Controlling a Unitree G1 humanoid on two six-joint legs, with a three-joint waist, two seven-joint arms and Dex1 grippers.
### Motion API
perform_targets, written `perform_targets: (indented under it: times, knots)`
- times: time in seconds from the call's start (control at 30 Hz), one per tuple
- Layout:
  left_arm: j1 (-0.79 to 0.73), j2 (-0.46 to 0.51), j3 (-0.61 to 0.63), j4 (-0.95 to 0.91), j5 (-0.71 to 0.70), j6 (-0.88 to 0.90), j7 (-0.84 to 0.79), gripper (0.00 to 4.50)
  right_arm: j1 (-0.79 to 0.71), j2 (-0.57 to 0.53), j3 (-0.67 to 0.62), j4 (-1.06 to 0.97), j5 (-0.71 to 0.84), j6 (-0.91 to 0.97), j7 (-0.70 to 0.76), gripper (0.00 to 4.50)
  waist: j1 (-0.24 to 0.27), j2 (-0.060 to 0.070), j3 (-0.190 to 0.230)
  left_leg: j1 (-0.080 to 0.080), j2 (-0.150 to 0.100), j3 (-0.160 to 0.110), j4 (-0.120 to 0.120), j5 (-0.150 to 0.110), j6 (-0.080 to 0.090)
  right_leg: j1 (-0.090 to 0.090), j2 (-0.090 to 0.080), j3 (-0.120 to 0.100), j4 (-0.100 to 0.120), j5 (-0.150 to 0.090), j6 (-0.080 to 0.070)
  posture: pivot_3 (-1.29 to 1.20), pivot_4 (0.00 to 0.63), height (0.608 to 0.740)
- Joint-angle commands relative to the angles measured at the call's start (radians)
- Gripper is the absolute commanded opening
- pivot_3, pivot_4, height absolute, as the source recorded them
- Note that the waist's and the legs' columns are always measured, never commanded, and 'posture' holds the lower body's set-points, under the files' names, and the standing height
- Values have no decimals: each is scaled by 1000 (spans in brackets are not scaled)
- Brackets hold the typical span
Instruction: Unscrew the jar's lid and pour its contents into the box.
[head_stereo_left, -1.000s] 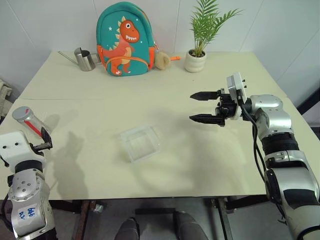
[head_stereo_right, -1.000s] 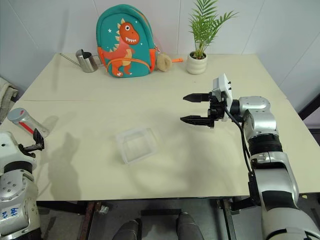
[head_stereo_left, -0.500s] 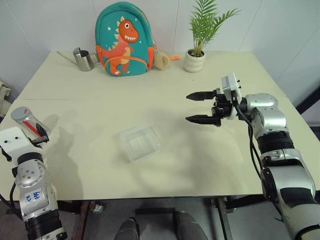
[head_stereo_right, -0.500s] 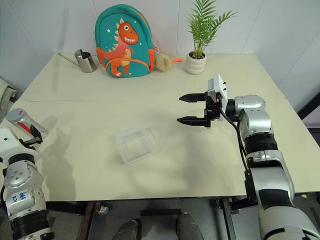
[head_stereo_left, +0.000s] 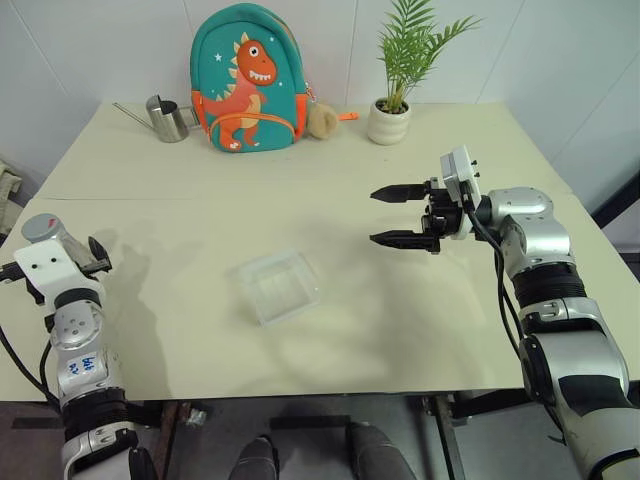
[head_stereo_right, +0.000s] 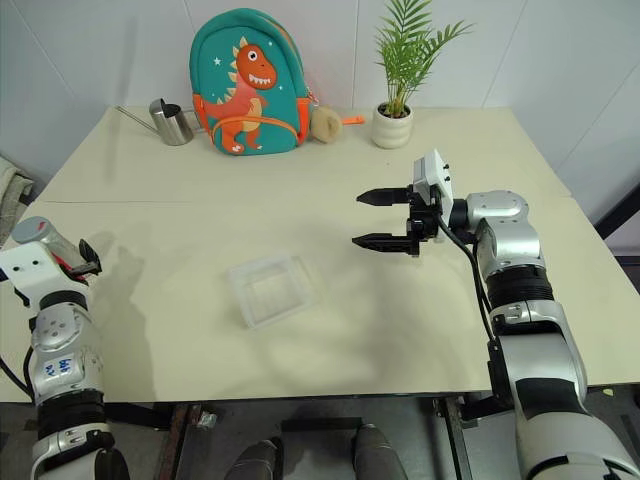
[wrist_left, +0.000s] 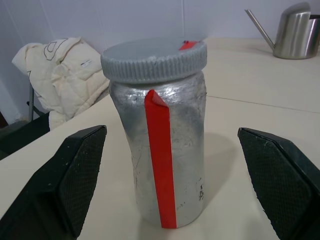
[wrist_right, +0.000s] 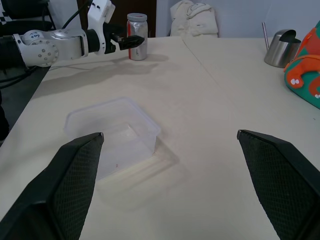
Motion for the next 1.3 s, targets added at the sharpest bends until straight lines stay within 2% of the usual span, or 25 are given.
perform_targets:
  times: [0.03, 0.7, 0.83, 0.97, 1.03, 1.2, 1.3]
  knots:
    - [-22, 29, 4, 14, 2, -45, 13, 4486, -3, -10, -23, -47, 8, 3, 10, 4500, 0, 0, 0, 0, 0, 0, 0, 0, 0, 0, 0, 0, 0, 0, 0, 0, 150, 740]
    - [-155, 131, -8, 301, -13, -169, -10, 4486, -1, -11, -24, -52, 1, 3, -22, 4500, 0, 0, 0, 0, 0, -1, 0, 0, 0, 0, 0, -1, 0, 0, 0, 0, 150, 740]
    - [-152, 134, -27, 306, -4, -195, -18, 3707, 2, -13, -24, -57, -1, 5, -33, 4500, 1, 0, 0, 0, 0, -1, 0, 0, 0, 0, 0, -1, 0, 0, 0, 0, 150, 740]
    - [-141, 127, -29, 295, -15, -195, -18, 2368, 15, -22, -26, -81, 5, 18, -31, 4500, 0, 0, 0, 0, 0, -1, 0, 0, 0, 0, 0, -1, 0, 0, 0, 0, 150, 740]
    - [-134, 124, -32, 286, -20, -195, -29, 1926, 22, -24, -29, -98, 8, 24, -37, 4500, 0, 0, 0, 0, 0, -1, 0, 0, 0, 0, 0, -1, 0, 0, 0, 0, 150, 740]
    - [-115, 101, -62, 178, -45, -131, -78, 1929, 51, -31, -46, -189, 27, 63, -73, 4500, 2, 0, 0, 0, 0, -1, 0, 0, 0, 0, 0, -1, 0, 0, 0, 0, 150, 740]
    - [-126, 72, -132, 44, -84, -53, -175, 1929, 94, -38, -57, -313, 45, 109, -113, 4500, 6, 0, 0, -1, 0, -1, 0, 0, 0, 0, 0, -1, 0, 0, 0, 0, 150, 740]
